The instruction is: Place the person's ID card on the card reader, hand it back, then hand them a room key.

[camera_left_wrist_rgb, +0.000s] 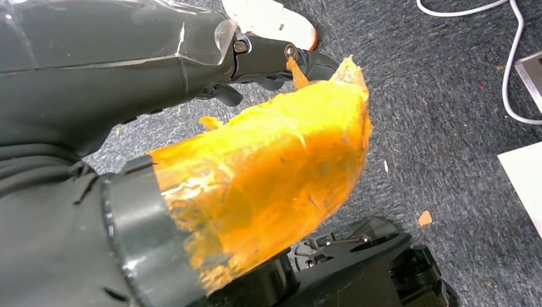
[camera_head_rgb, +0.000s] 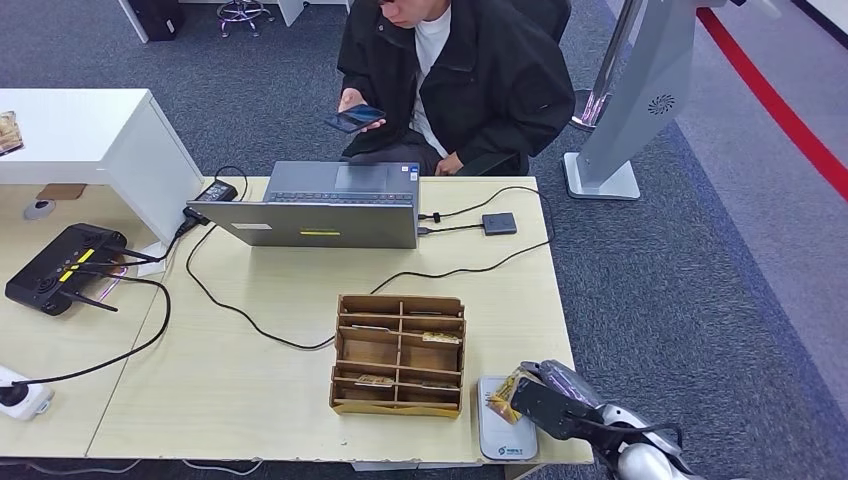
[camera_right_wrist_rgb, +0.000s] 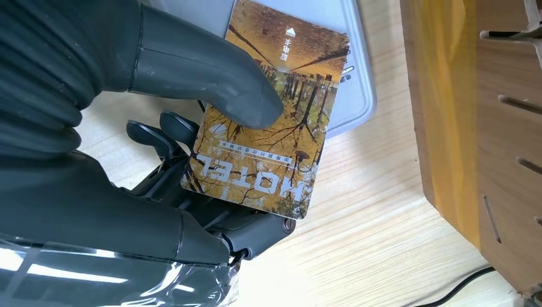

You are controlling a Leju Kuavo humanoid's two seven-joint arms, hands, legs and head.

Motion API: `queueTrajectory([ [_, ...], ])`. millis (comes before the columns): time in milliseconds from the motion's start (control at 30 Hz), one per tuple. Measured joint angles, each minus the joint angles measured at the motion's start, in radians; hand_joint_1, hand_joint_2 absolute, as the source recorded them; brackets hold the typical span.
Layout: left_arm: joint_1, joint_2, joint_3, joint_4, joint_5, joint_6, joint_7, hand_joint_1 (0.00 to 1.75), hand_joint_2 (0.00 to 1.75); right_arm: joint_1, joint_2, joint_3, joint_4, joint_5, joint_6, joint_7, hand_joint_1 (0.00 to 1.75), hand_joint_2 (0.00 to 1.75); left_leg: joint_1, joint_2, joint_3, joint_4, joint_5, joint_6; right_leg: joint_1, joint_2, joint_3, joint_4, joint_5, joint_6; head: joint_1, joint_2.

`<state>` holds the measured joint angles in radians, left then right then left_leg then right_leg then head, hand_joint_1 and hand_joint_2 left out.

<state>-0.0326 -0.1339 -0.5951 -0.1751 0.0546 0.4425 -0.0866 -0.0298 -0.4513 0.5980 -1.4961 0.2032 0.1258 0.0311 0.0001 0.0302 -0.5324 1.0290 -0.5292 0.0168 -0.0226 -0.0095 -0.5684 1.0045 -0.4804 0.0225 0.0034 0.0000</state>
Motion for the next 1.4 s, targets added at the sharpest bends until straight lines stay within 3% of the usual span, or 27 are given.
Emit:
queueTrajectory([
  [767,0.000,0.000,0.000,0.000,0.007,0.000,0.001,0.00,0.00,-0.011,0.000,-0.009,0.008,0.075,-0.071,0.028,1.75,1.75,0.000,0.000,0.000,0.000,0.000,0.000,0.000,0.000,0.000,0.000,0.000,0.000,0.000,0.000],
  [1400,0.000,-0.002,0.000,0.000,0.015,0.000,0.001,0.00,0.00,-0.096,0.001,-0.127,-0.021,0.154,-0.101,0.071,1.75,1.75,0.000,0.000,-0.001,0.000,0.000,0.000,0.000,0.000,0.000,0.000,0.000,0.000,0.000,0.000],
])
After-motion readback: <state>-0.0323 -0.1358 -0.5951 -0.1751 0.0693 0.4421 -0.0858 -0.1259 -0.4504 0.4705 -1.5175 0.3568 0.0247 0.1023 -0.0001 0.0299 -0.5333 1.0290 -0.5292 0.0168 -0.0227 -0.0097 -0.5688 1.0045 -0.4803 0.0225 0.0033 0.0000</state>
